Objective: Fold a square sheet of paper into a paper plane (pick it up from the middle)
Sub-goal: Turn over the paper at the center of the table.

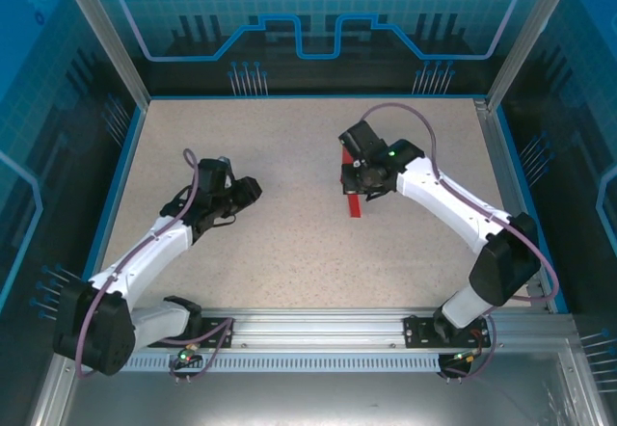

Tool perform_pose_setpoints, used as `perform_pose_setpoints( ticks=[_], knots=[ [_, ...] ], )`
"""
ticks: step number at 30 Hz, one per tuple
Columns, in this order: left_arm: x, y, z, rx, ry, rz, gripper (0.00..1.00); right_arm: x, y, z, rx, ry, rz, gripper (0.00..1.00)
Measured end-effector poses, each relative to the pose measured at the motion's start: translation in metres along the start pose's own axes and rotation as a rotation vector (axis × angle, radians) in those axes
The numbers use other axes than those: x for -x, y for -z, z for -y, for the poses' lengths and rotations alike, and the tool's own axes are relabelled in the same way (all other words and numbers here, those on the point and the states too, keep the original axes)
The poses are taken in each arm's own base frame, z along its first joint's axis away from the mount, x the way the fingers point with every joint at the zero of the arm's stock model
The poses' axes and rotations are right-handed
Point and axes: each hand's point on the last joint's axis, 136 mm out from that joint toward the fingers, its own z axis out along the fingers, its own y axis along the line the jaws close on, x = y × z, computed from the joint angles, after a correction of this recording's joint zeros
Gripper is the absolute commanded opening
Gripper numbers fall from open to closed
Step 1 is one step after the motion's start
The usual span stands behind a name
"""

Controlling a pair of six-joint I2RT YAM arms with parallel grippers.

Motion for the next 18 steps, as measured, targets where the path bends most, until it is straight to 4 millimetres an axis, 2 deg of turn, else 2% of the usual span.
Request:
perform_pose_setpoints(
  ticks=[2,4,8,11,14,18],
  knots=[
    [0.003,0.001,-0.006,0.021,0.007,0.012,0.48,-0.004,0.012,0.013,-0.139,0.05,-0.014,0.09],
    [0.003,0.001,-0.013,0.041,0.015,0.017,0.49,-0.007,0.016,0.021,-0.276,0.105,-0.044,0.09],
    [0.001,0.003,-0.028,0.086,0.03,0.021,0.54,-0.019,-0.009,0.017,-0.443,0.215,-0.143,0.09],
    [0.003,0.008,-0.038,0.12,0.042,0.036,0.54,-0.036,-0.043,-0.004,-0.476,0.289,-0.232,0.1],
    [0.006,0.013,-0.046,0.151,0.052,0.052,0.56,-0.054,-0.077,-0.037,-0.435,0.322,-0.307,0.15],
    [0.009,0.02,-0.052,0.171,0.065,0.067,0.59,-0.072,-0.111,-0.088,-0.283,0.305,-0.374,0.28]
  ],
)
